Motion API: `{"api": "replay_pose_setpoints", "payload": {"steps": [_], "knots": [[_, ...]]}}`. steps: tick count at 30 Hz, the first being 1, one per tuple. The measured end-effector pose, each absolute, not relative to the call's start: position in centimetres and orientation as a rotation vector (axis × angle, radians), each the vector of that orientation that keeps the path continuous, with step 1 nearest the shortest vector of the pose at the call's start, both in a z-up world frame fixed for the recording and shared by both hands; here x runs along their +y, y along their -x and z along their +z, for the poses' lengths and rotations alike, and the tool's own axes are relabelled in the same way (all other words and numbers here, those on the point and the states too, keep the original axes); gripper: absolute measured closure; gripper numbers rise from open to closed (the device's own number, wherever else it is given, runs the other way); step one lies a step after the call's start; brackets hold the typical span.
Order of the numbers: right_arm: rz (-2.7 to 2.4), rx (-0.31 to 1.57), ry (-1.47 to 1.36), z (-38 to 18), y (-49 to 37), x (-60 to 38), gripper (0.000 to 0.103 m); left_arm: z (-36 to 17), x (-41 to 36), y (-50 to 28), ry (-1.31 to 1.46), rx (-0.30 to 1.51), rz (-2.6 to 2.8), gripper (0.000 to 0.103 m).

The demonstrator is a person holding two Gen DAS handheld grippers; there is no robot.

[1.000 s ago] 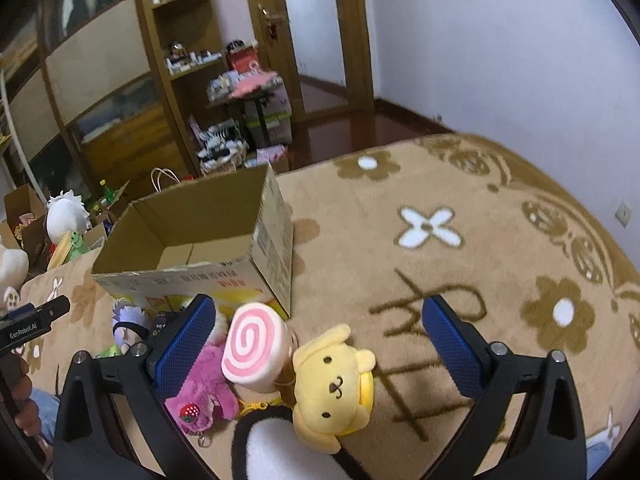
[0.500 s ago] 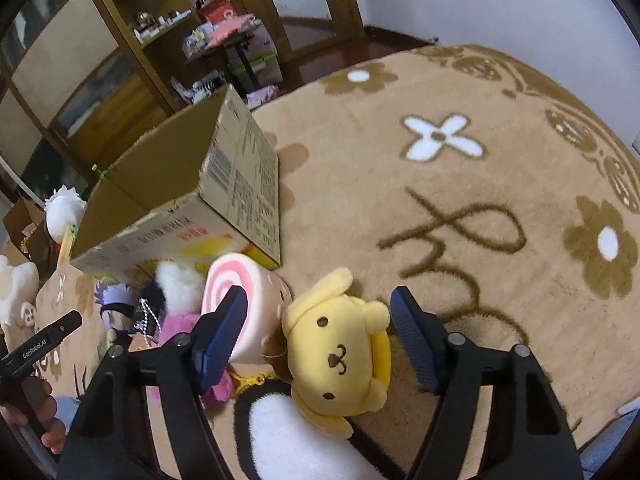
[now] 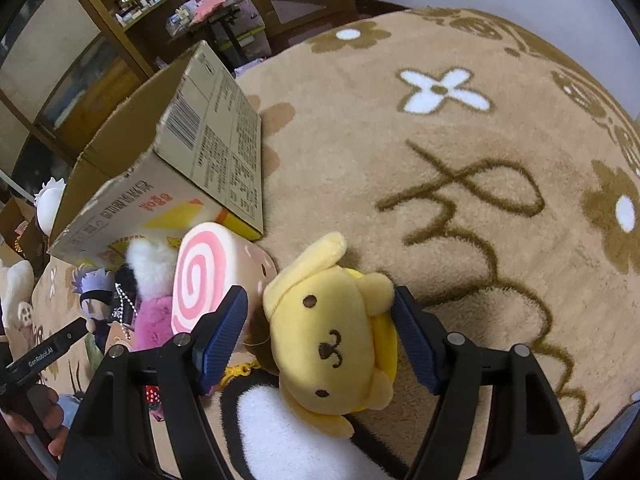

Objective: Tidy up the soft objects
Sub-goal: 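Lower the right tool onto the yellow plush dog while the left tool closes on the green tissue pack, then lift the yellow plush dog with the right tool while the left tool lifts the green tissue pack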

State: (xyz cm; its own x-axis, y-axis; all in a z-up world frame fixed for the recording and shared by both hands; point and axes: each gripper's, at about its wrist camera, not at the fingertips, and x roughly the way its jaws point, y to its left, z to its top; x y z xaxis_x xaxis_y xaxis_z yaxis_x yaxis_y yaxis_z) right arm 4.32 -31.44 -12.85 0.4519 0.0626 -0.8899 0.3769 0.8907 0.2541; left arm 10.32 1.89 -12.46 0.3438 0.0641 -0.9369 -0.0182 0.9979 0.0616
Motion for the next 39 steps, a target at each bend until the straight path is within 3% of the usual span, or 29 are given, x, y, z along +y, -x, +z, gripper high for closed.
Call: {"api": "replay_pose_setpoints", "payload": {"steps": [5, 20, 27, 39], "knots": [[-0.213, 1.111, -0.431, -13.4, -4.5, -31.3, 0.033, -13.5, 1.5, -10.6, -0.060, 1.255, 0.041, 0.001], [-0.210, 1.129, -0.372, -14.8, -5.6, -31.2, 0.035, -16.3, 0.9, -11.3, -0.090, 1.343, 0.053, 0.001], [-0.208, 1.126, -0.334, -14.6, -5.4, -30.7, 0.042, -16.9, 1.0, -11.6, -0.035, 1.383, 0.019, 0.024], [-0.201, 1.006, -0.274, -11.6, -4.2, -30.0, 0.046, -14.3, 1.5, -10.4, -0.023, 1.275, 0.015, 0.026]]}}
